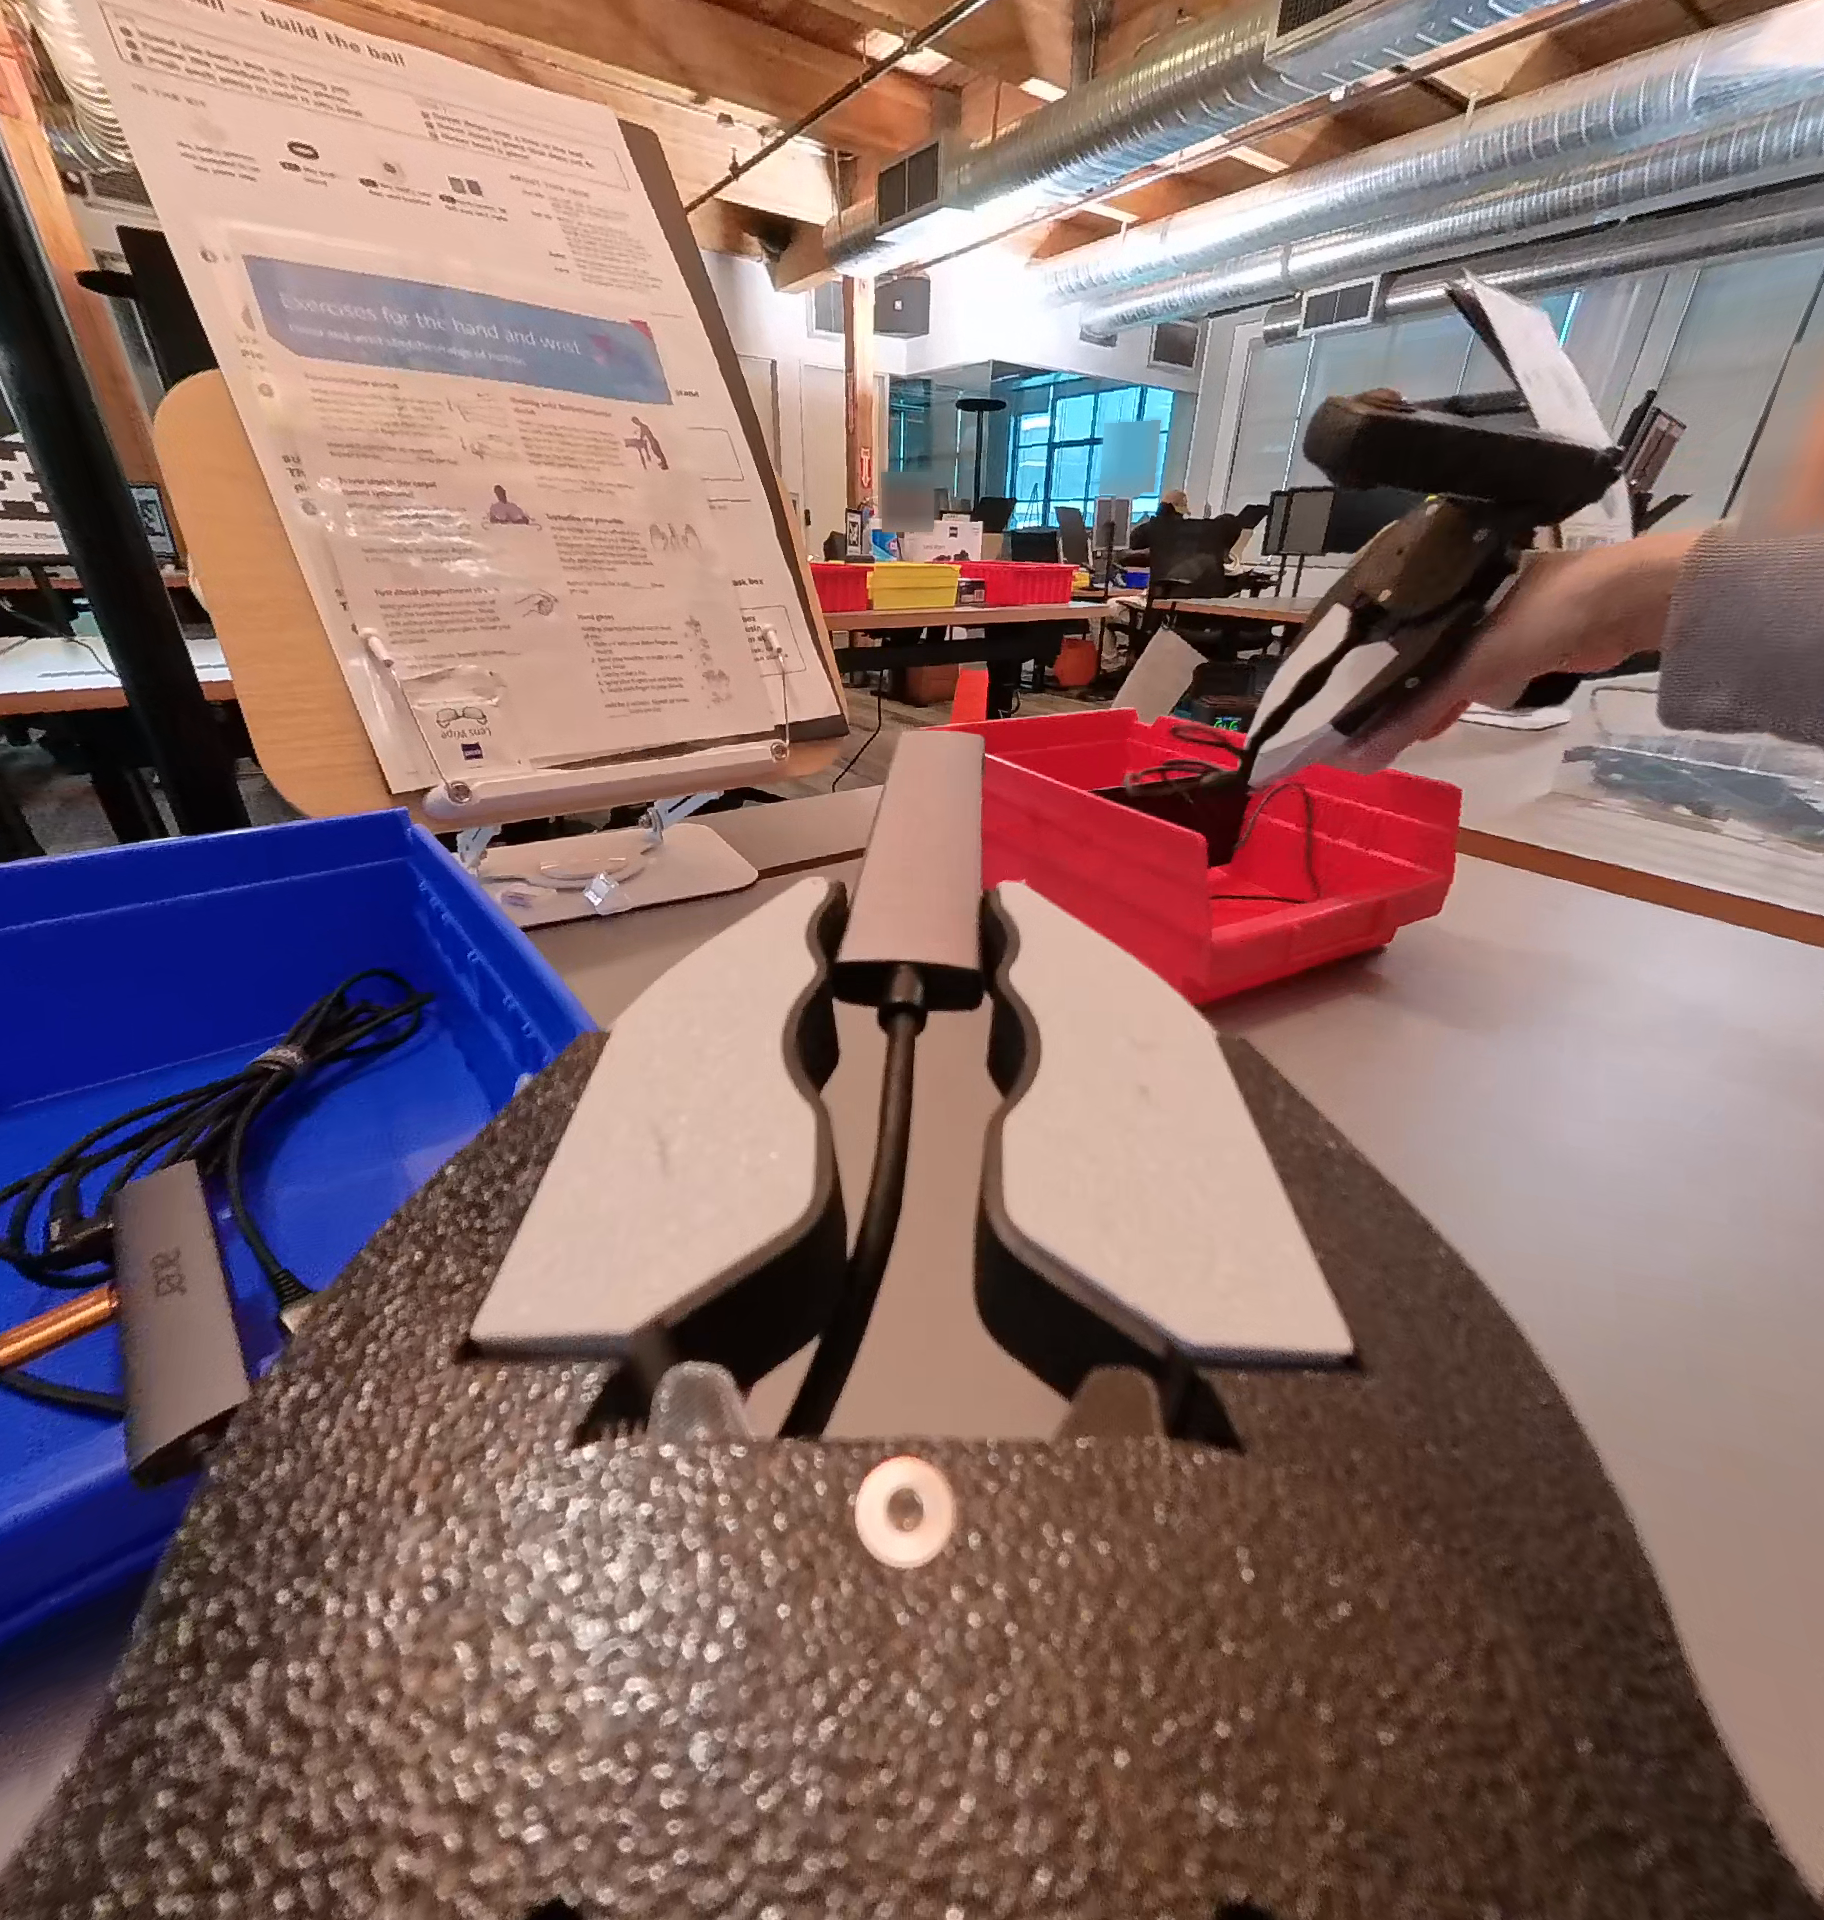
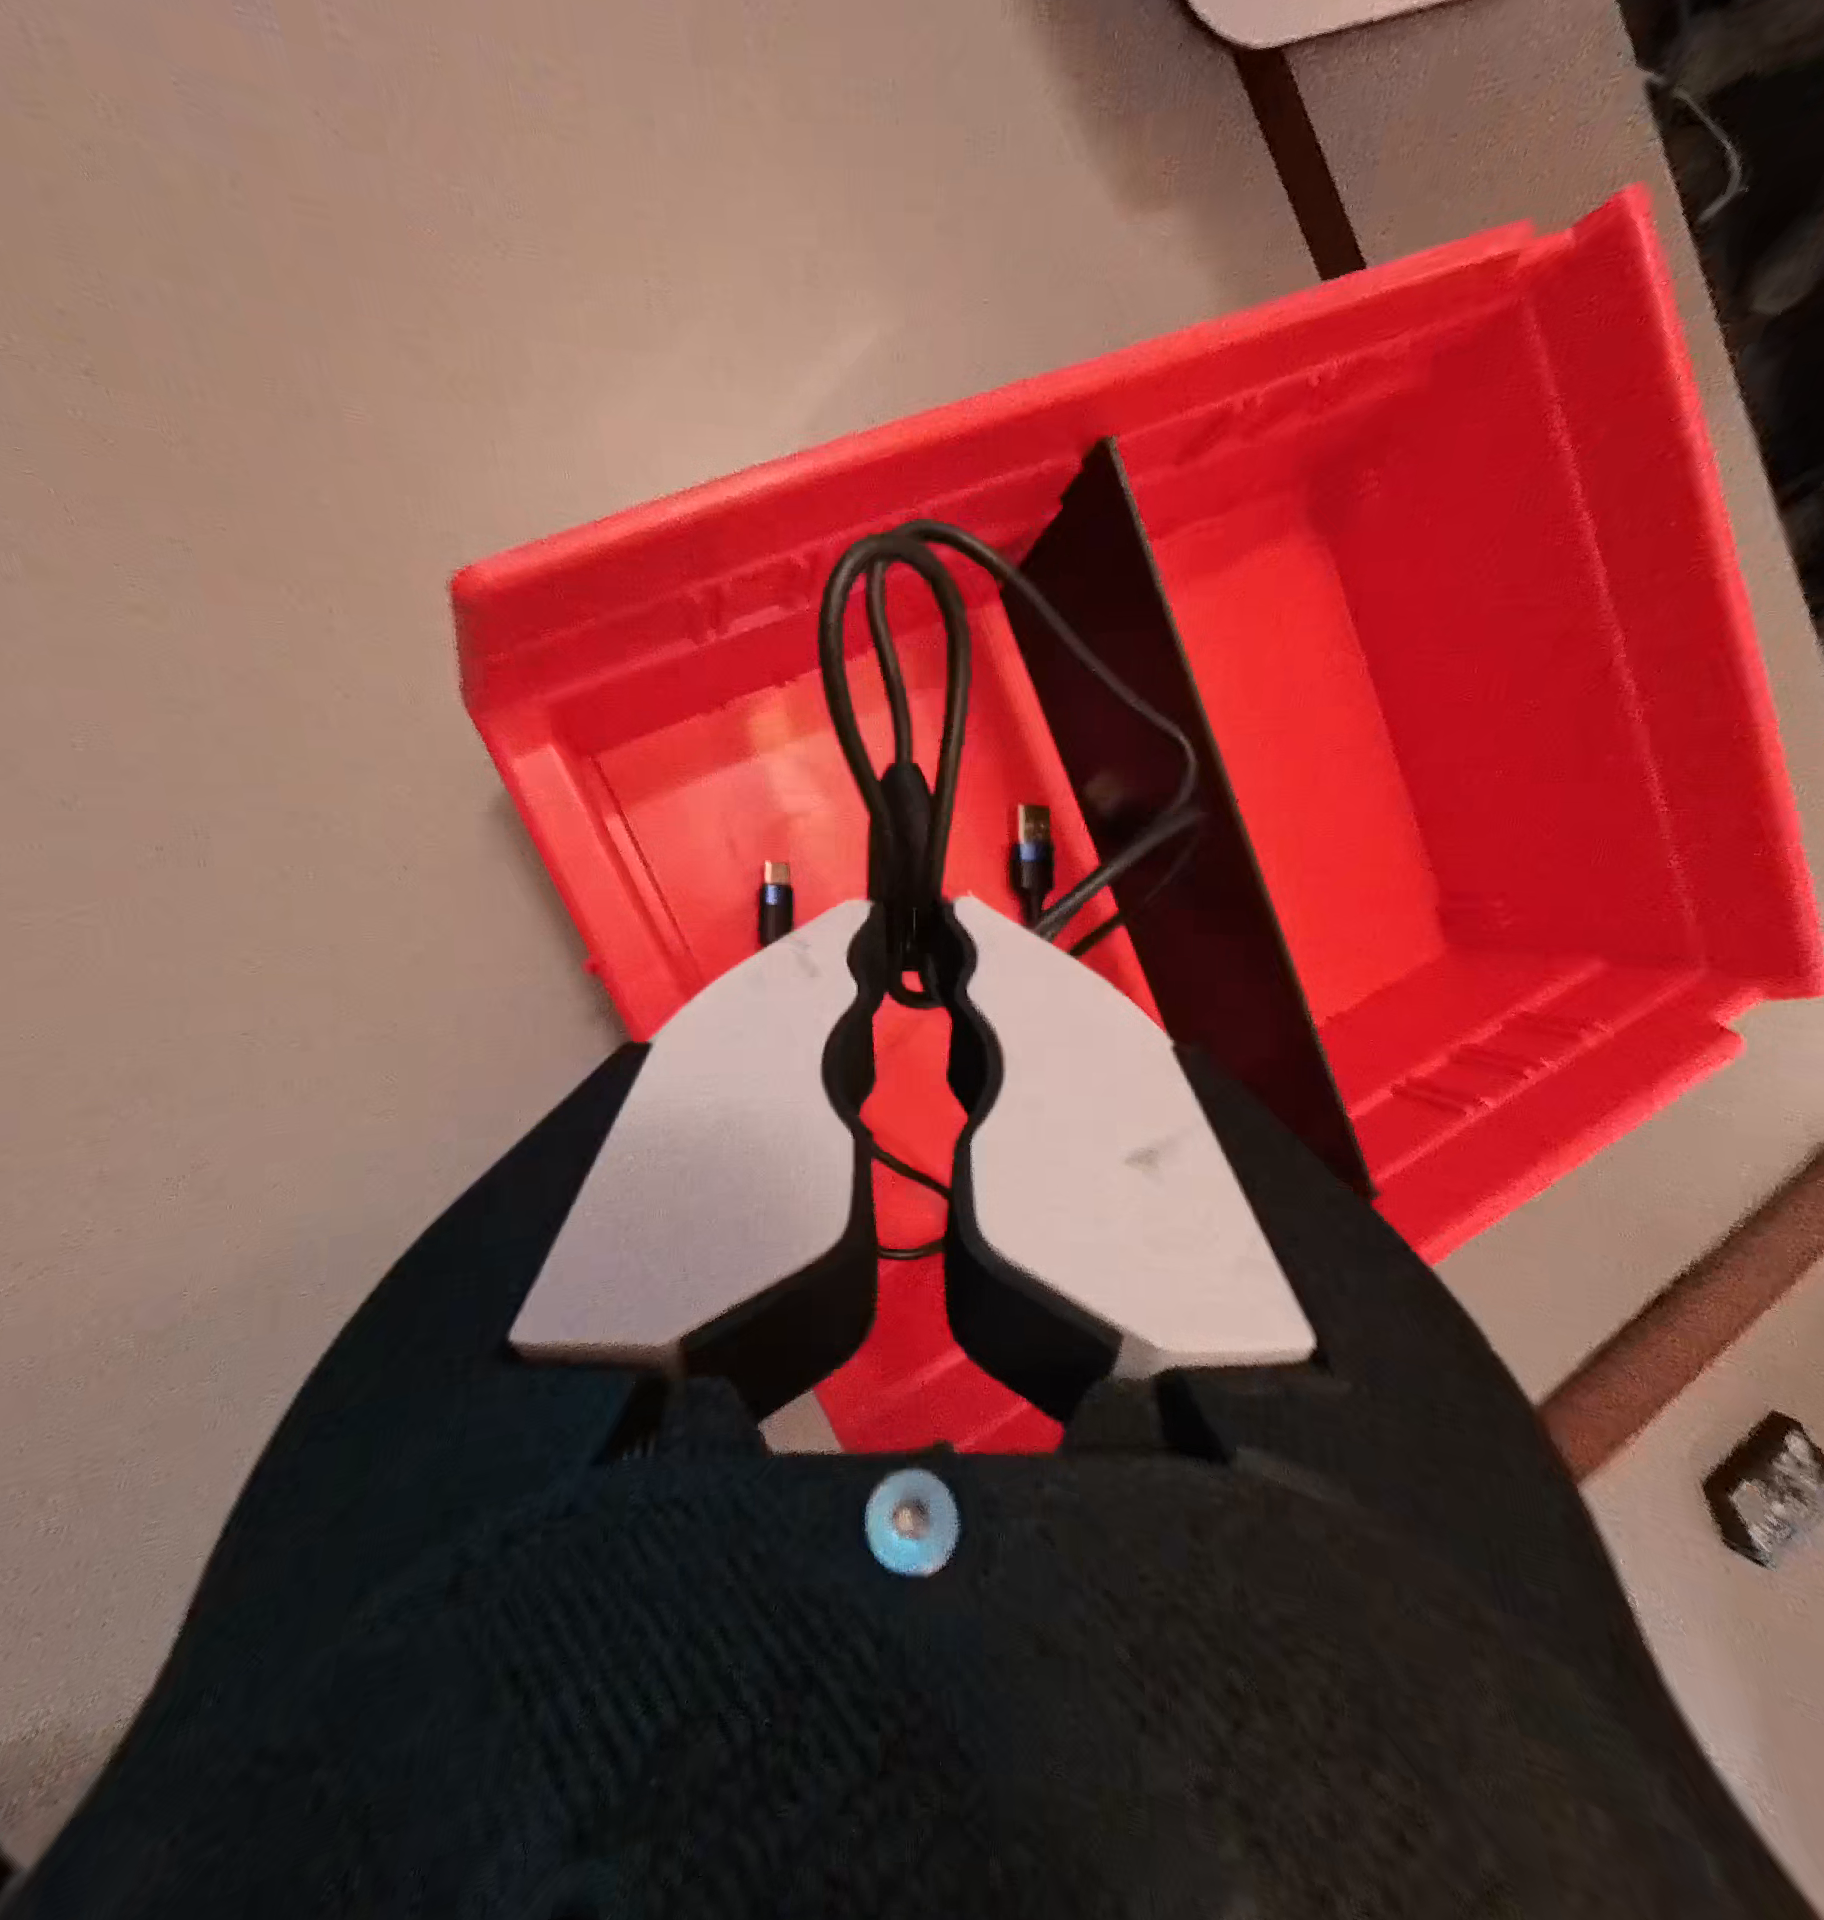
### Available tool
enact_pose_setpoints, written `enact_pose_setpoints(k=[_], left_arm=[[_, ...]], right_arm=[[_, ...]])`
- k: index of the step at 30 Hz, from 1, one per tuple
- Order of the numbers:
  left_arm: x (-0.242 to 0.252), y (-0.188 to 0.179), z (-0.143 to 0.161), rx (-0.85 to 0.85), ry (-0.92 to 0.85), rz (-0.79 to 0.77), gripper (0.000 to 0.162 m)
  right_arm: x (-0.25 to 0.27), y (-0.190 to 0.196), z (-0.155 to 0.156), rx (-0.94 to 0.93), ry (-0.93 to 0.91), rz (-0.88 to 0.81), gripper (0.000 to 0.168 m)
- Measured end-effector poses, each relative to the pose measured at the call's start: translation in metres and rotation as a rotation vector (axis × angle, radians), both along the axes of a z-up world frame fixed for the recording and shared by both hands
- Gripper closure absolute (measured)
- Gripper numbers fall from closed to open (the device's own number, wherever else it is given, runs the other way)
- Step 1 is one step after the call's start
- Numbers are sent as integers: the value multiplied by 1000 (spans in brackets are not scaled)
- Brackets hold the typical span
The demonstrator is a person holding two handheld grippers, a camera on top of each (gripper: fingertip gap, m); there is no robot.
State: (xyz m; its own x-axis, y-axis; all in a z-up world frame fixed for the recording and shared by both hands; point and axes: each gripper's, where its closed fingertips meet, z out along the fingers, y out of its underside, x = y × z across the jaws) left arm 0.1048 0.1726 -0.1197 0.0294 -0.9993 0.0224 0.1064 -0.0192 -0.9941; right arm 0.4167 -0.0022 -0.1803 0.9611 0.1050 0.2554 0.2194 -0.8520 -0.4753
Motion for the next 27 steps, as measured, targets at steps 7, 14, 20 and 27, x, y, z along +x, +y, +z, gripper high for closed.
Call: enact_pose_setpoints(k=[7, 14, 20, 27], left_arm=[[5, -9, -7, 7, 18, -53, 138], [-7, -62, 6, 27, -96, -447, 138], [-21, -97, 10, 37, -124, -670, 138], [-20, -107, 9, 35, -114, -708, 138]], right_arm=[[-5, 9, 22, 9, -173, 1, 127], [-227, 43, 74, 515, 423, 660, 113], [-302, 40, 82, 629, 574, 843, 122], [-308, 39, 84, 649, 525, 848, 144]])
